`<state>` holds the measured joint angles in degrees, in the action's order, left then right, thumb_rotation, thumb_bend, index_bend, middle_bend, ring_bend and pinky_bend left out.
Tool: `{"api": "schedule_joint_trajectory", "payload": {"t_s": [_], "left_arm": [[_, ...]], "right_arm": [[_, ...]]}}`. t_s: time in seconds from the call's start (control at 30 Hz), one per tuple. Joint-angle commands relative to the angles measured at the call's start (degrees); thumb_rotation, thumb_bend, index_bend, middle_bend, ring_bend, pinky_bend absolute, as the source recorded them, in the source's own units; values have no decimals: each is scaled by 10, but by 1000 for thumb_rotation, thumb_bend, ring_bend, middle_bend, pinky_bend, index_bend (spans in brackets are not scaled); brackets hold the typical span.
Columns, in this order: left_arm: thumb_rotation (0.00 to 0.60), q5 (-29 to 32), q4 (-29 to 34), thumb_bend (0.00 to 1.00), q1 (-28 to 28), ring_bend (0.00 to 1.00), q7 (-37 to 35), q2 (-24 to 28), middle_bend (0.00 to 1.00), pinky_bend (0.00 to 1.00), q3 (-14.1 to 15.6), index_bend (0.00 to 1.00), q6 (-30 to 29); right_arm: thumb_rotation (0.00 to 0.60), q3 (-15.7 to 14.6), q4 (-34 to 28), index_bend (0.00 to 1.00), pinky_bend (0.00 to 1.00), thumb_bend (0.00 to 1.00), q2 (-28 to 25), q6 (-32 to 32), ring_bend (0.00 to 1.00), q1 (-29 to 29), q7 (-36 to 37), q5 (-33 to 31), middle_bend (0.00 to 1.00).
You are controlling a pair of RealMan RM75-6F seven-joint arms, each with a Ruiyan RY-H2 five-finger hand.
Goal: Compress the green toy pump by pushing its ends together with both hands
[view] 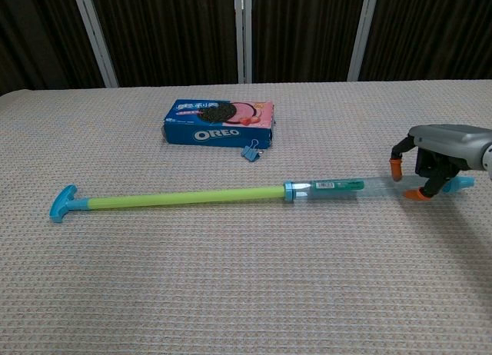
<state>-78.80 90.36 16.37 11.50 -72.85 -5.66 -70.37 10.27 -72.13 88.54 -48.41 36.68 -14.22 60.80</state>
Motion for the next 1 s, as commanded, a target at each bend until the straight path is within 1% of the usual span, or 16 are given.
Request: {"api": "schedule_joint_trajectory", "payload": {"t_s": [0.03,0.1,0.27,0.4,0.5,0.63,0.87,1.0], "left_arm": [[600,8,-27,63,50,817,6,-39,833,1000,-12,266,61],[600,21,-38,148,65,823,12,-55,841,1000,-18,306,81],[600,65,-53,230,95,833,42,-84,854,1000,-26,353,127],[600,97,-65,294,110,834,59,-104,854,1000,-30,404,144],[600,117,-78,299,117,834,70,-116,854,1000,-31,413,152],[600,135,-107,325,123,834,63,-133,854,1000,-30,436,161],[600,136,-141,327,127,834,27,-155,854,1000,-29,463,162],[600,134,-149,329,131,834,21,-161,854,1000,-26,465,165]], "right_arm": [[600,1,-12,593,1000,399,-4,-7,1000,0,-15,-13,1000],[600,1,-18,593,1000,401,-6,-8,1000,-1,-21,-20,1000],[600,0,-28,595,1000,402,-10,-12,1000,0,-34,-30,1000],[600,-3,-34,597,1000,403,-13,-16,1000,1,-43,-35,1000],[600,-3,-38,598,1000,405,-15,-19,1000,1,-45,-37,1000],[600,-6,-43,598,1000,405,-17,-21,1000,1,-47,-37,1000],[600,-9,-40,606,1000,405,-14,-22,1000,2,-43,-36,1000],[600,-10,-38,607,1000,407,-13,-22,1000,2,-41,-34,1000]]}}
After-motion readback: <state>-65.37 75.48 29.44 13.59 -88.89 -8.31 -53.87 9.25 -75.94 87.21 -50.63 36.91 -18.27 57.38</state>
